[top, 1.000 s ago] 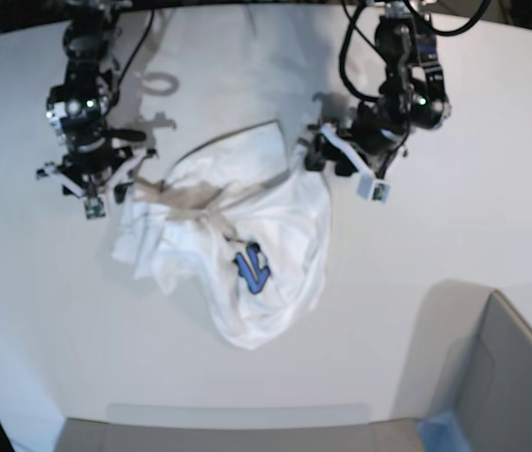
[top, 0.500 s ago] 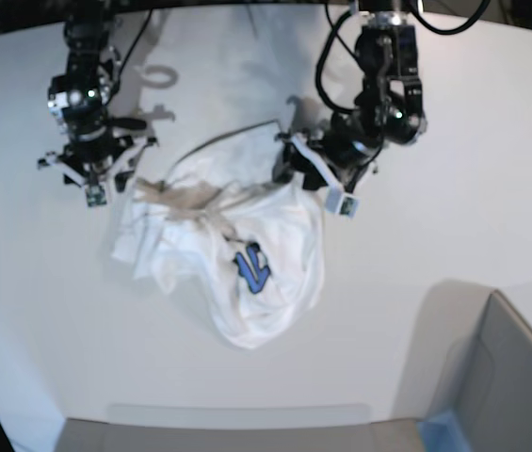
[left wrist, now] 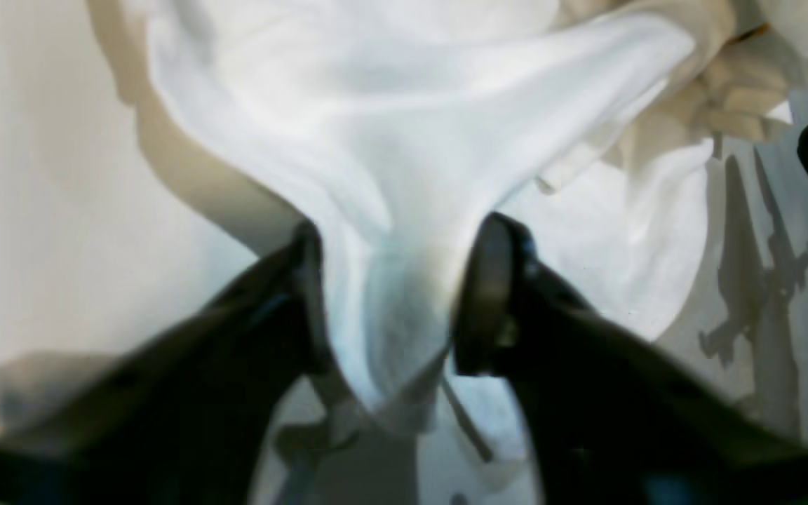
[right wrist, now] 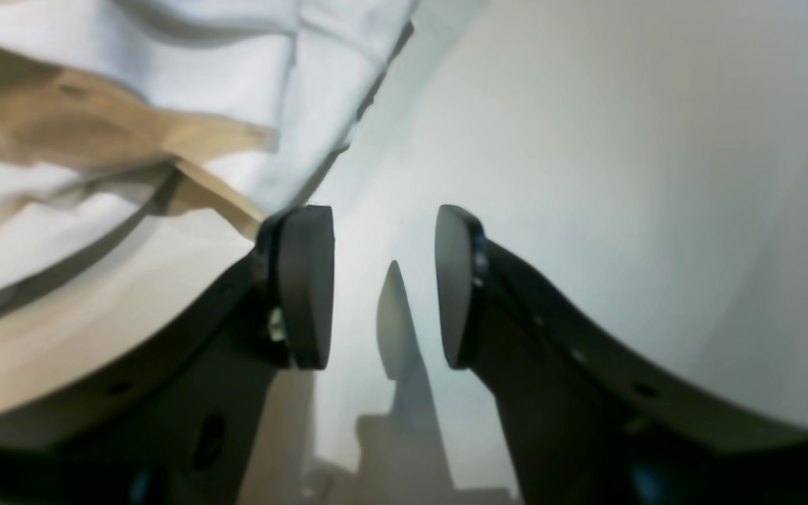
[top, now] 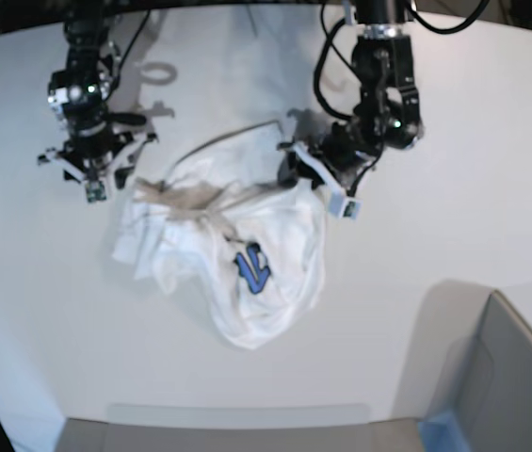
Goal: Layout the t-shirt on the table in an organized manner, then fold the t-shirt properly
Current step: 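Grasp the shirt edge with the left gripper and pull it away from the right gripper, then grasp the shirt hem with the right gripper while the left gripper holds, then lift the shirt with both grippers and stretch it apart to unfold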
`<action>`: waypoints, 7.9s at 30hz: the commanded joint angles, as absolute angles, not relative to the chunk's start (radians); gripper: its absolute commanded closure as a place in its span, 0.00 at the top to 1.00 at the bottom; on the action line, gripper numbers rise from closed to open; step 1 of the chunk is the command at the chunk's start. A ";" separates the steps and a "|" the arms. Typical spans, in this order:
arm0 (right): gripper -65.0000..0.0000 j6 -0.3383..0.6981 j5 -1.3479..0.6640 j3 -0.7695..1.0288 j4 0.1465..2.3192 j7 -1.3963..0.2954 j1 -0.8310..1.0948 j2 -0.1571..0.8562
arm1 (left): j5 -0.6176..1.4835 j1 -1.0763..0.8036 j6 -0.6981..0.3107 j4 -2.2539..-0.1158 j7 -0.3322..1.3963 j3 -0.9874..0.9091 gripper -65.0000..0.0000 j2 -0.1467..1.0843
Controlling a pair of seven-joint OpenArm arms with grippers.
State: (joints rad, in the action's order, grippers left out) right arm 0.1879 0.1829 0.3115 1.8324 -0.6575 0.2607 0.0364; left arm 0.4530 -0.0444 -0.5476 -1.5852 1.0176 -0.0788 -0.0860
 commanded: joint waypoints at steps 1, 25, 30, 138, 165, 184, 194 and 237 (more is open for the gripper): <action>0.37 0.188 0.180 0.309 1.854 -0.634 0.251 0.042 | 0.469 -0.019 -0.549 -1.601 1.003 -0.079 0.16 -0.090; 0.37 0.377 0.180 0.166 1.856 -0.489 0.303 -0.002 | 0.467 0.117 -0.547 -2.020 1.063 -0.512 0.00 -0.087; 0.37 0.377 0.182 0.016 1.860 -0.489 0.338 0.053 | 0.463 0.119 -0.547 -1.972 1.050 -0.668 0.00 -0.087; 0.00 -0.328 -0.450 0.076 2.060 -0.742 0.012 0.271 | 0.469 0.168 -0.553 -1.825 1.063 -0.970 0.00 0.082; 0.00 -0.102 -0.444 0.128 1.713 -0.923 -0.038 0.348 | 0.461 -0.044 -0.545 -1.758 1.063 -0.684 0.00 0.076; 0.00 0.002 -0.443 -0.335 0.865 -0.742 -0.921 0.367 | 0.461 0.909 -0.351 -0.819 0.869 -0.286 0.00 0.291; 0.00 -0.039 -0.440 -0.119 1.244 -0.593 -0.983 0.380 | 0.470 0.977 -0.317 -1.207 1.056 -0.616 0.00 0.334; 0.00 -0.036 -0.438 0.097 1.827 -0.496 0.383 0.334 | 0.469 -0.237 -0.317 -1.840 1.135 -0.573 0.00 0.150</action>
